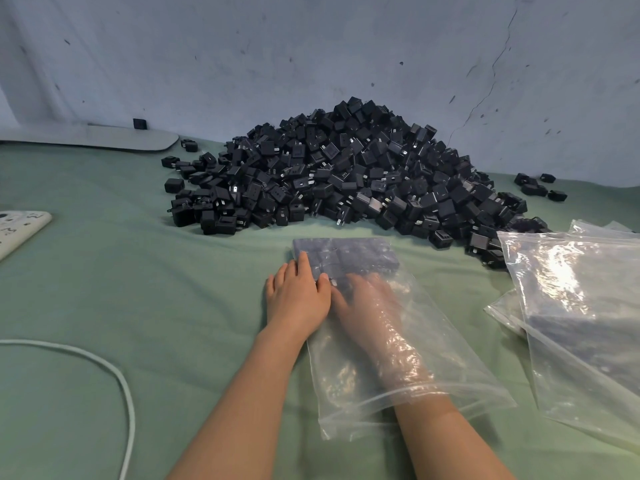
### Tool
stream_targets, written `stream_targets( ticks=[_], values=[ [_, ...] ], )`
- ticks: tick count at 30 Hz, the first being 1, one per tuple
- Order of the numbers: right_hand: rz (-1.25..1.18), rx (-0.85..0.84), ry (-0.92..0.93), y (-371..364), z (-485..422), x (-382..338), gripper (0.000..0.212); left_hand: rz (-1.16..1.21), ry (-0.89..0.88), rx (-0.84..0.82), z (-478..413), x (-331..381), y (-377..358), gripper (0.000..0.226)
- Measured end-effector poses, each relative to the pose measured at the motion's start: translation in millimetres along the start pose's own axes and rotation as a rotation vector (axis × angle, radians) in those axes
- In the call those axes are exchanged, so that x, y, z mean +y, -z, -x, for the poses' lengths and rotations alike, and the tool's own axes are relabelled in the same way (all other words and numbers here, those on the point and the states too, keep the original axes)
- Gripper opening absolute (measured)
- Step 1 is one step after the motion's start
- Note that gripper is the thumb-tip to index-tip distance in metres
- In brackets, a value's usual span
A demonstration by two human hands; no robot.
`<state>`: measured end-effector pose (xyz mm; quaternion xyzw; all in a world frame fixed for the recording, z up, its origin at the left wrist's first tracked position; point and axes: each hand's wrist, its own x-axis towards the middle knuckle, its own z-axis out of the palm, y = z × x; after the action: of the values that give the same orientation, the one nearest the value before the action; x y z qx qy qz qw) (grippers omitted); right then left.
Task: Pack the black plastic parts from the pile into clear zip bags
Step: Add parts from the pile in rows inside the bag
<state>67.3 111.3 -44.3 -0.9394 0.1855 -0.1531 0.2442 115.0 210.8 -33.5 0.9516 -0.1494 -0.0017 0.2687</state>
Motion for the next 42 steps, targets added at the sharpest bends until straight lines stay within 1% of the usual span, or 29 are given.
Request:
stream_targets(
  ticks=[3, 6, 7, 8, 10, 12, 15, 17, 18, 19, 21, 23, 25, 27, 29, 32, 36, 39, 42],
  values=[
    [0.004, -0.021, 0.012, 6.7, 2.9, -2.8, 0.034, 0.008, 0.001, -0.008, -0.7, -0.6, -0.2, 0.06],
    [0.149, -0.096, 0.071, 22.3, 13.2, -4.8, 0.046, 0.008, -0.001, -0.012, -1.8, -1.6, -0.3, 0.06],
    [0.171, -0.128, 0.076, 28.8, 20.5, -5.6, 0.046, 0.008, -0.001, -0.013, -2.1, -1.9, -0.3, 0.06],
    [0.188, -0.179, 0.084, 36.5, 31.0, -5.2, 0.043, 0.008, -0.002, -0.015, -2.5, -1.7, -0.2, 0.061],
    [0.235, -0.341, 0.158, 53.3, 59.2, -1.6, 0.033, 0.012, 0.005, -0.024, -3.0, -2.3, 0.3, 0.061],
    [0.165, -0.472, 0.232, 75.4, 91.3, 4.8, 0.025, 0.021, 0.008, -0.033, -3.4, -2.4, 0.5, 0.061],
    [0.016, -0.535, 0.237, 122.8, 124.1, 4.7, 0.02, 0.035, 0.009, -0.032, -3.9, -2.5, 1.2, 0.062],
    [-0.109, -0.597, 0.237, 148.3, 130.7, -2.5, 0.018, 0.062, 0.025, -0.036, -3.7, -2.0, 2.9, 0.062],
    [-0.192, -0.599, 0.242, 156.5, 129.9, -7.6, 0.019, 0.082, 0.034, -0.035, -3.6, -1.2, 4.2, 0.062],
    [-0.263, -0.551, 0.247, 161.5, 125.3, -13.3, 0.022, 0.106, 0.04, -0.03, -3.3, 0.0, 5.4, 0.061],
    [-0.355, -0.319, 0.253, 158.8, 103.8, -21.2, 0.032, 0.146, 0.036, -0.004, -4.4, 4.5, 8.5, 0.059],
    [-0.375, -0.112, 0.204, 141.8, 65.6, -28.8, 0.027, 0.133, 0.003, 0.018, -9.8, 11.6, 11.5, 0.056],
    [-0.325, -0.032, 0.116, 116.2, 17.1, -34.8, 0.02, 0.081, -0.046, 0.024, -19.7, 20.5, 14.2, 0.052],
    [-0.223, -0.046, 0.026, 87.7, -30.9, -34.7, 0.03, 0.054, -0.074, 0.022, -31.9, 28.5, 16.0, 0.045],
    [-0.106, -0.071, -0.023, 60.6, -67.8, -27.9, 0.036, 0.09, -0.066, 0.022, -44.6, 33.3, 17.0, 0.04],
    [0.047, -0.121, -0.061, 30.2, -103.2, -18.3, 0.043, 0.162, -0.043, 0.013, -65.2, 36.6, 18.5, 0.042],
    [0.264, -0.216, -0.09, 9.7, -133.7, -20.2, 0.049, 0.288, 0.0, 0.022, -93.3, 37.2, 19.3, 0.043],
    [0.333, -0.266, -0.104, -1.1, -152.8, -24.7, 0.051, 0.385, 0.035, 0.034, -109.8, 38.6, 17.2, 0.042],
    [0.336, -0.289, -0.133, -6.7, -167.8, -27.2, 0.055, 0.469, 0.05, 0.029, -120.6, 40.2, 14.2, 0.042]
  ],
)
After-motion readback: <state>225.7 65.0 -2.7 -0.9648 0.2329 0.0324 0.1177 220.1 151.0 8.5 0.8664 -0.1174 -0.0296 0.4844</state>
